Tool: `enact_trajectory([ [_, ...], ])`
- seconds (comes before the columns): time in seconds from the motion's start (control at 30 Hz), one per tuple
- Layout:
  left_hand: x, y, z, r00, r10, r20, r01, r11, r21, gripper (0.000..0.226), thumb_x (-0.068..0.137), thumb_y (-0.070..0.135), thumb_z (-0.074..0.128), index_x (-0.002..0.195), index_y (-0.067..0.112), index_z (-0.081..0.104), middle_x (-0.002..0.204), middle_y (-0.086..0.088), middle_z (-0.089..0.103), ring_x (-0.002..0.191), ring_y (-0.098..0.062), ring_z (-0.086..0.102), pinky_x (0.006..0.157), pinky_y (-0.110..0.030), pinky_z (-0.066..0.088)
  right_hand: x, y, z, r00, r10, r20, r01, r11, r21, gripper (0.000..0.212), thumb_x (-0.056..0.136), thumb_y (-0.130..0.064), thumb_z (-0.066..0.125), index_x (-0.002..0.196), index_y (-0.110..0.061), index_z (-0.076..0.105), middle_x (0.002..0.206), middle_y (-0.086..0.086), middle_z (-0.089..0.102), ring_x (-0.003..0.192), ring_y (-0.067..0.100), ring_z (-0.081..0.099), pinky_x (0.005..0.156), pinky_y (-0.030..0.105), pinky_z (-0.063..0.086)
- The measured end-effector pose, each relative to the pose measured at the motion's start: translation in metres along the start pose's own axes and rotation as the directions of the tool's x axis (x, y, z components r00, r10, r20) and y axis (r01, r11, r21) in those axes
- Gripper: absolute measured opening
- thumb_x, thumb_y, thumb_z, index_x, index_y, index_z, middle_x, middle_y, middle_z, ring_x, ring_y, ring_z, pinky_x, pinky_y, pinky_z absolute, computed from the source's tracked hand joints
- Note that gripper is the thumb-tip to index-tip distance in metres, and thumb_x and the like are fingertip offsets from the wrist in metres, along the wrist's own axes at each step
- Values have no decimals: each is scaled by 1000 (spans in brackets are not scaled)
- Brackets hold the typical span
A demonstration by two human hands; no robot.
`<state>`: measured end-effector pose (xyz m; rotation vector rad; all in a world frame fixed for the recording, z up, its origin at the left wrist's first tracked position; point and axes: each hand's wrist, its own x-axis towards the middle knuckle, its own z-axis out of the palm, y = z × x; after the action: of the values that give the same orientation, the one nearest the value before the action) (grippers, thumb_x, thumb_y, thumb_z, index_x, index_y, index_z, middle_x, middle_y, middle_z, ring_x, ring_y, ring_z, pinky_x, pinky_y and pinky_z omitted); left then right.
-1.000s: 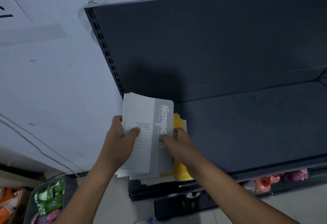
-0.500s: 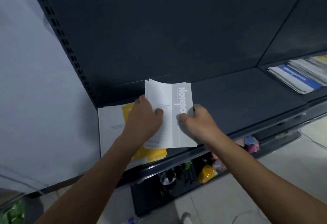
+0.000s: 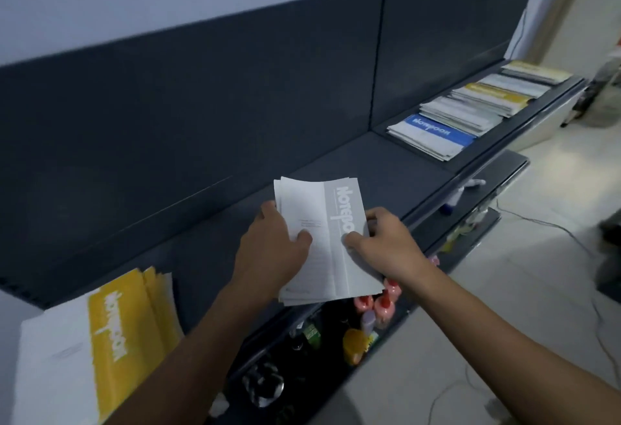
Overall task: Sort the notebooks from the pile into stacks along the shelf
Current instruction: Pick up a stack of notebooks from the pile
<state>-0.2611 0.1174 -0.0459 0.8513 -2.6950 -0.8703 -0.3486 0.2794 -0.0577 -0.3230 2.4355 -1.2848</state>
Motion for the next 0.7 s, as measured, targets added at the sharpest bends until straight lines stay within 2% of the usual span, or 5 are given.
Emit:
enact_trajectory([
  [0.17,27,80,51,998,61,30,-62,997,40,55,88,42,65,131,19,38,119,0,59,100,-21,60,78,-39,53,33,40,-81,998,-3,-57,3,1000,-6,33,85,-32,69,112,-20,55,101,-8,64,95,16,63,82,37,55],
  [0.33,53,145,94,992,101,69,-104,994,30,56,87,41,65,132,19,38,119,-1,59,101,-22,60,78,-39,53,64,66,-145,993,15,-119,-26,996,-90,38,83,-37,68,114,-20,53,107,-2,65,97,22,63,84,39,55],
  [0.57,103,222,151,978,152,145,-157,987,20,52,89,40,64,130,19,39,123,-2,59,105,-23,60,80,-39,51,116,102,-214,972,84,-219,-116,984,-138,39,84,-40,66,115,-22,52,109,-1,66,97,23,62,79,37,53],
  [0.7,139,258,187,965,181,188,-191,981,35,50,92,40,60,132,18,39,125,-3,58,106,-26,60,80,-40,51,151,120,-245,958,121,-262,-176,964,-201,38,87,-41,65,116,-20,50,110,1,63,94,24,57,72,35,46],
])
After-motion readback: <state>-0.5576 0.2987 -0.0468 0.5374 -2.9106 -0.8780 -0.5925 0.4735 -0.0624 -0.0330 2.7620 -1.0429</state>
